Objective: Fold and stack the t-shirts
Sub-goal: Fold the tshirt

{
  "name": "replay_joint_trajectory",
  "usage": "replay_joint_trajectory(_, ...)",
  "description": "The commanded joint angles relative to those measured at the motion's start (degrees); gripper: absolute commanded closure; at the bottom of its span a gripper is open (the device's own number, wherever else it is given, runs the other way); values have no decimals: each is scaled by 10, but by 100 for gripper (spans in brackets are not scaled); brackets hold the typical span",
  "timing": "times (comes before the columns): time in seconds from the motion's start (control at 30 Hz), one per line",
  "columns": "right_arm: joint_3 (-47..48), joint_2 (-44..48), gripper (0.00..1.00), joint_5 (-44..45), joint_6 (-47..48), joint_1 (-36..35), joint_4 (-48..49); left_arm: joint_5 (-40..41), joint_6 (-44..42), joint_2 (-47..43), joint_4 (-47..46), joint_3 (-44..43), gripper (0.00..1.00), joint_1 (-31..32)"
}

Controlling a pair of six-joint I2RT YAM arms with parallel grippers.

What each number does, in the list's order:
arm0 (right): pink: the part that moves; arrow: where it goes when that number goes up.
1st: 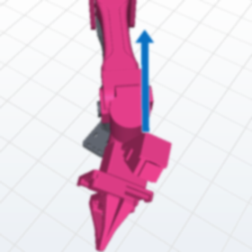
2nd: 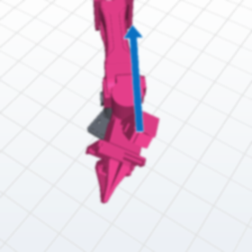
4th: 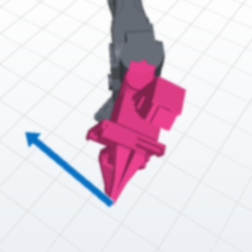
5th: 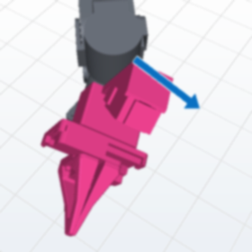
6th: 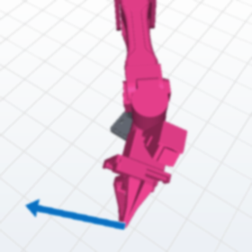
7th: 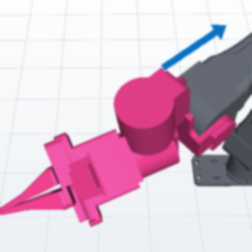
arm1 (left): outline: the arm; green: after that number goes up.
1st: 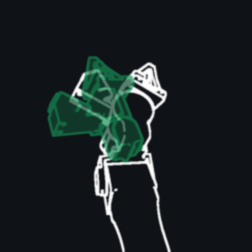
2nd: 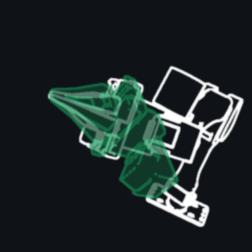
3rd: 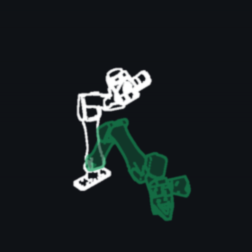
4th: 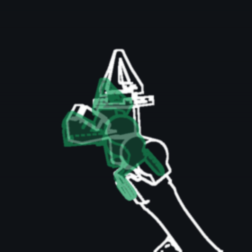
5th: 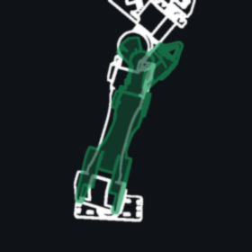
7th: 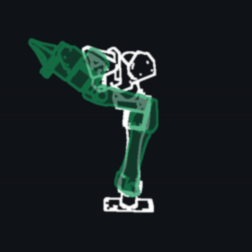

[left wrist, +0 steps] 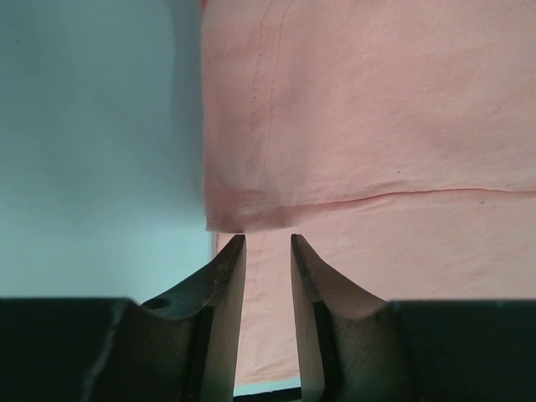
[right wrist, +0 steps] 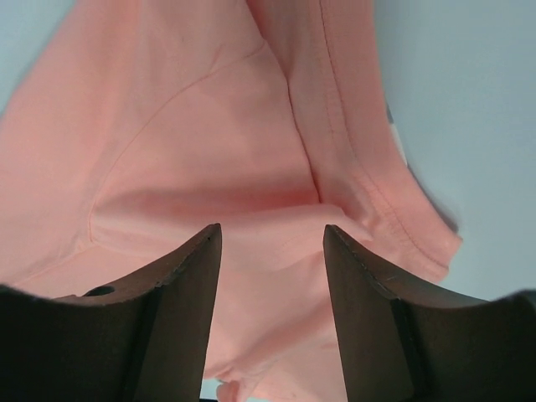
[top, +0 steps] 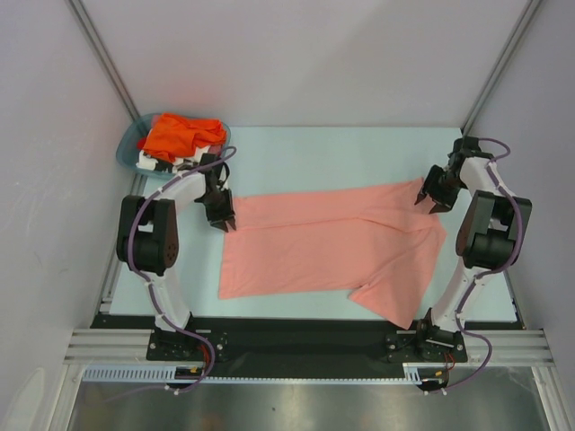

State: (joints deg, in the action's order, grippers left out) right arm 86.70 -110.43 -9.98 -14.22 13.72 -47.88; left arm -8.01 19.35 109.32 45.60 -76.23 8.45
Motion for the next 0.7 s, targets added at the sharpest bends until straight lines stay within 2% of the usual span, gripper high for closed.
replay_joint_trajectory(0.0,37,-28,43,-14,24,5,50,26,-16,-33,-10,13,66,-1)
replay_joint_trajectory(0.17,94,-99,48,-34,20,2,74,32,-20,-34,-8,13,68,-2)
replay_joint_trajectory(0.27,129,-118,54,-28,24,3,68,30,-18,-40,-7,8,69,-2)
replay_joint_trajectory(0.53,195,-174,60,-25,25,10,53,8,-8,-37,-17,18,71,-2)
replay_joint_trajectory(0.67,192,-179,61,-38,23,10,52,17,-5,-35,-10,15,66,-2)
